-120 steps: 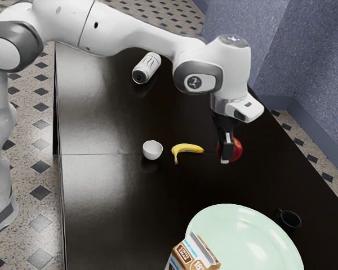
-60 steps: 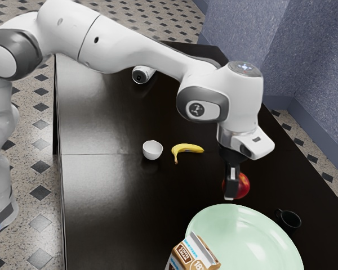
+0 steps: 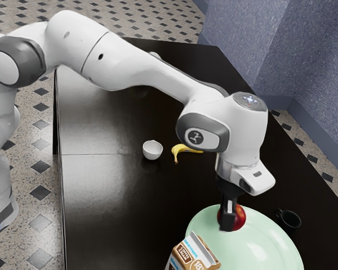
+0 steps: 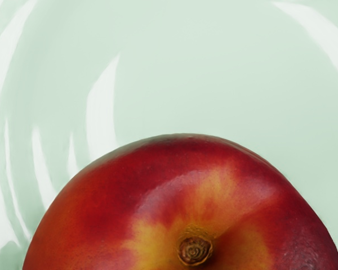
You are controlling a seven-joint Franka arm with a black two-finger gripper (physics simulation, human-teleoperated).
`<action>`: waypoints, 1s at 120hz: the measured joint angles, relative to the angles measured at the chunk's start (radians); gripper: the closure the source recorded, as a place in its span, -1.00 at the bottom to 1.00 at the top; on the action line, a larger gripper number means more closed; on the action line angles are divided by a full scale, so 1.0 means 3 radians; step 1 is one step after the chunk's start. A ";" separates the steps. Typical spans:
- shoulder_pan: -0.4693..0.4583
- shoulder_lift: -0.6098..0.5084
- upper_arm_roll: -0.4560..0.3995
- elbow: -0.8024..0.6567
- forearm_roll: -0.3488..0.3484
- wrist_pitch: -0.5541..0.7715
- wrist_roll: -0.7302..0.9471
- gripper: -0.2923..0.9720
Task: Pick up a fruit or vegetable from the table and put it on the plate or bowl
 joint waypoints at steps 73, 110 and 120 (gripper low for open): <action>-0.0072 0.0412 -0.0087 0.0374 -0.0013 0.0013 -0.0227 -0.05; -0.0060 0.0487 -0.0081 0.0642 -0.0008 -0.0047 -0.0267 -0.38; -0.0048 0.0133 -0.0055 0.1293 0.0080 -0.0763 -0.0309 -0.44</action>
